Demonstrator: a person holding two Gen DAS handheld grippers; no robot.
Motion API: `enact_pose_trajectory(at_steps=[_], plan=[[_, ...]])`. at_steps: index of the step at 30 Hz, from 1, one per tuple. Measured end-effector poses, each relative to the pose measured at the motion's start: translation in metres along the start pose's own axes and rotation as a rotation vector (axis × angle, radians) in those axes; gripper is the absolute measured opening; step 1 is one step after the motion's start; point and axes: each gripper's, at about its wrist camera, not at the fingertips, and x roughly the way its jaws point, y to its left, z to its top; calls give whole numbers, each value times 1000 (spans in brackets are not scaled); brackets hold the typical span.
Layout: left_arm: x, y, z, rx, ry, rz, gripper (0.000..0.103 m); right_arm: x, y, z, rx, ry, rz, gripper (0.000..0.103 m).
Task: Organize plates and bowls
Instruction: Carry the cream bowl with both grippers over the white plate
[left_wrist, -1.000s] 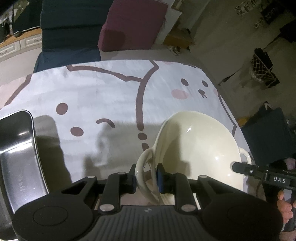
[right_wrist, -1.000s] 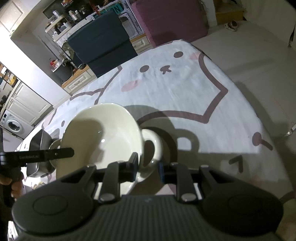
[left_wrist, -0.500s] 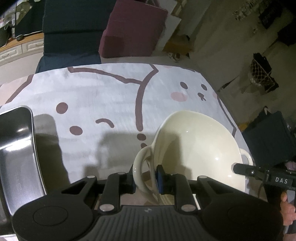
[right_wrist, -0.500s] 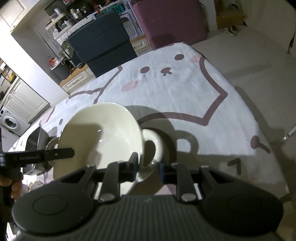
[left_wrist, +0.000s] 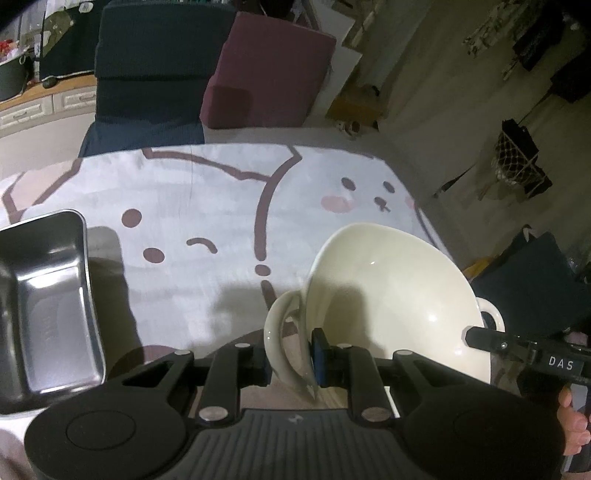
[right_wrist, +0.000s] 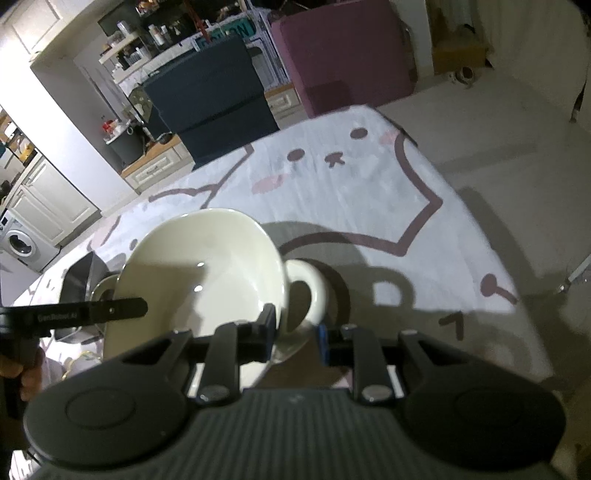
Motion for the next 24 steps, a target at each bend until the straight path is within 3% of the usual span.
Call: enact_pose_trajectory(at_steps=[13,24], plan=[[-97,-24,-36,-23,-95,4,20,-66,25,-25,-45,-82,47,27],[-159,-23,-73,-56,-162,5,20,-110,53,-49,-126,-145,91,27]])
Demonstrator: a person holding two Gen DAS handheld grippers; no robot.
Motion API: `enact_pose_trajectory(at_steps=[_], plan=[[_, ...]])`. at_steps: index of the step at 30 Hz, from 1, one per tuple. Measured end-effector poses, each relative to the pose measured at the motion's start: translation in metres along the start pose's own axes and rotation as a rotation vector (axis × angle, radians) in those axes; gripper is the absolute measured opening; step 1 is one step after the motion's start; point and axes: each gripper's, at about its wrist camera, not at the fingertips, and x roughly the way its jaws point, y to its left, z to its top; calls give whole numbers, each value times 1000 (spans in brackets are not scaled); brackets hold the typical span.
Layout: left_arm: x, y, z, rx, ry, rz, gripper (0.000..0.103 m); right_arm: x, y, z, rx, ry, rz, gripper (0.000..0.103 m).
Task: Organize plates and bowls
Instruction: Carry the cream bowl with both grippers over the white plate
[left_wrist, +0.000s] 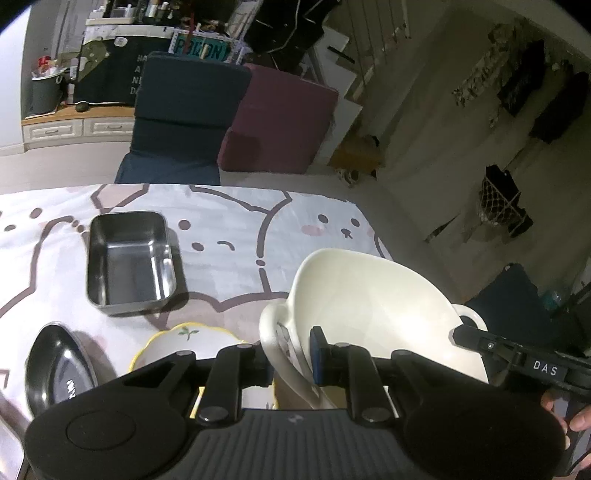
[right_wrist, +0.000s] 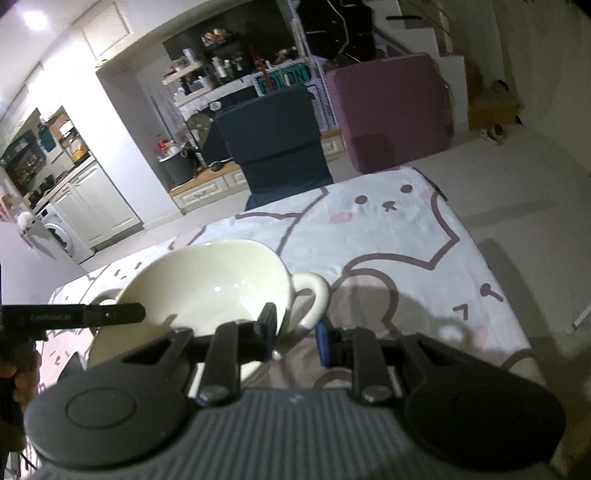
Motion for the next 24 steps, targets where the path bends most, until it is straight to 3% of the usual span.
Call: enact_pose_trajectory(at_steps=[11,24], plan=[[-62,27,-29,-56,-67,13,20,-16,35,-13,-86,-36,59,27],[-152,88,-79,-143,-154,112,20,-13,99,-34,-189,-33,180,27]])
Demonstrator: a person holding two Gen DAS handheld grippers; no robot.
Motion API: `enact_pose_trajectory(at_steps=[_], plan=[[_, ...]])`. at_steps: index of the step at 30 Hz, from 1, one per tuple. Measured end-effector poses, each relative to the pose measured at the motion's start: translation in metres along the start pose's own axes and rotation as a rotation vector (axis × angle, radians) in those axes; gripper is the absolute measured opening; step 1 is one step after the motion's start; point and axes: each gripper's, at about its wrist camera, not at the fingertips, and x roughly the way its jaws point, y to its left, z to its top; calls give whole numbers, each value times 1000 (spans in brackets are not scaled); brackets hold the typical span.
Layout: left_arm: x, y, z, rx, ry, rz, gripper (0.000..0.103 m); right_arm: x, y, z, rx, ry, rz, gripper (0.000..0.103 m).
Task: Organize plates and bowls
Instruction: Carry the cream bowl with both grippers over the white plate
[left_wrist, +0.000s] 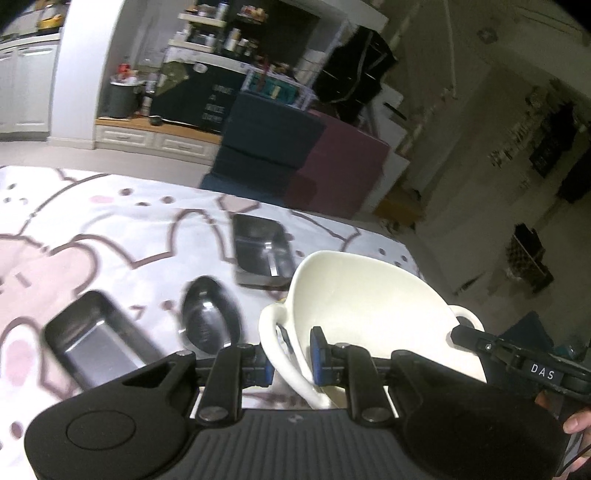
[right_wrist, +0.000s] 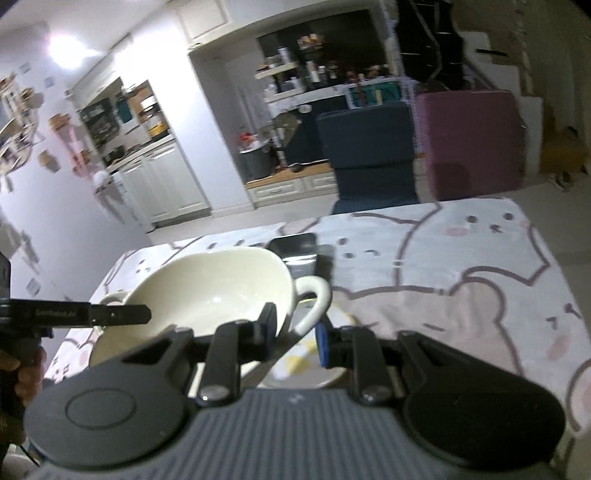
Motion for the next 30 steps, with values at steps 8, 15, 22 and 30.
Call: enact_pose_trajectory(at_steps=[8,15,22,30], plan=[[-28,44,-30,-54,-2,28,20,15,35,-12,-58,37,57,27],[-26,68,-55,-66,34,6,20,25,48,-26,-89,96,63,27],[-16,85,-76,-79,101,-5,21,28,60,-43,-108,152,62,27],[-4,101,-91,-73,176,21,22,40,72,-59,-123,236,54,27]])
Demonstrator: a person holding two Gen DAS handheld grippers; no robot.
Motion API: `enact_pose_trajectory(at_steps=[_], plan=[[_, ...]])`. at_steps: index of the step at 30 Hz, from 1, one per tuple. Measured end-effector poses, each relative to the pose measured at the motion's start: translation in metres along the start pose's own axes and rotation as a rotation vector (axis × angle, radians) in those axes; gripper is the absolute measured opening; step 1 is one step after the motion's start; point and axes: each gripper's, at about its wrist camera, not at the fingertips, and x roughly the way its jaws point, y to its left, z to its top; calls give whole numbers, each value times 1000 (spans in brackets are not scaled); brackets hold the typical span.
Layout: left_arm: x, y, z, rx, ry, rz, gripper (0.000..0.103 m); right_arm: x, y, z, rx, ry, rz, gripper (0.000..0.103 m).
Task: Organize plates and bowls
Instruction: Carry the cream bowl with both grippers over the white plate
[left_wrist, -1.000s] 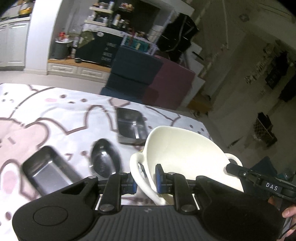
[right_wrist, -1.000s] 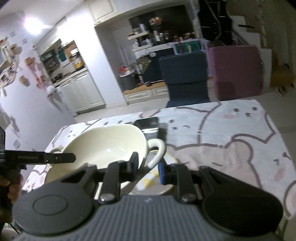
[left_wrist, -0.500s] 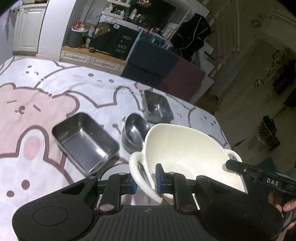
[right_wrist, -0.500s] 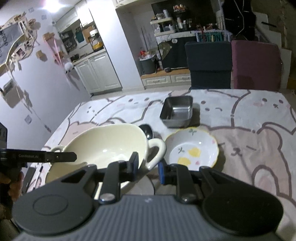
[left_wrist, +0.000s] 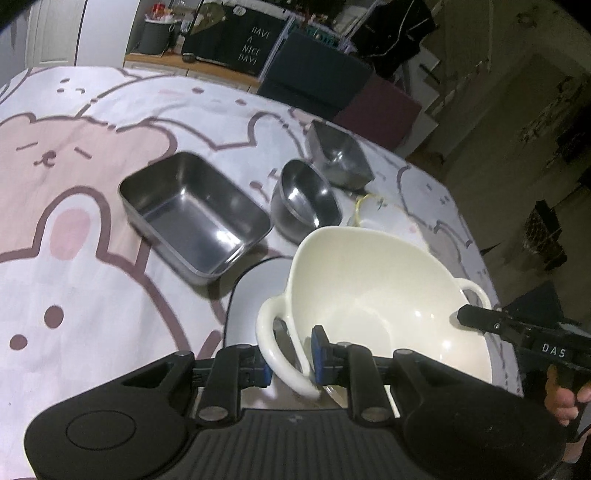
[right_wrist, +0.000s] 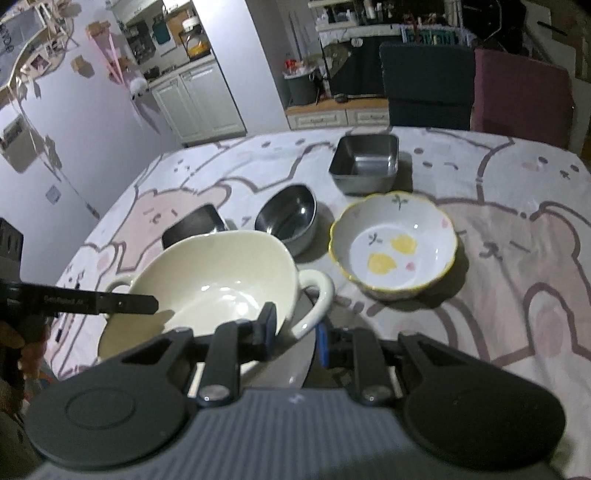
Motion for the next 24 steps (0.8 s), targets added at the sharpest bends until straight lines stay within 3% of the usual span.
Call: enact_pose_trajectory(at_steps=[24], plan=[[26,26,-1,18,100,61,27,37,23,0,-63,97,-20,28]])
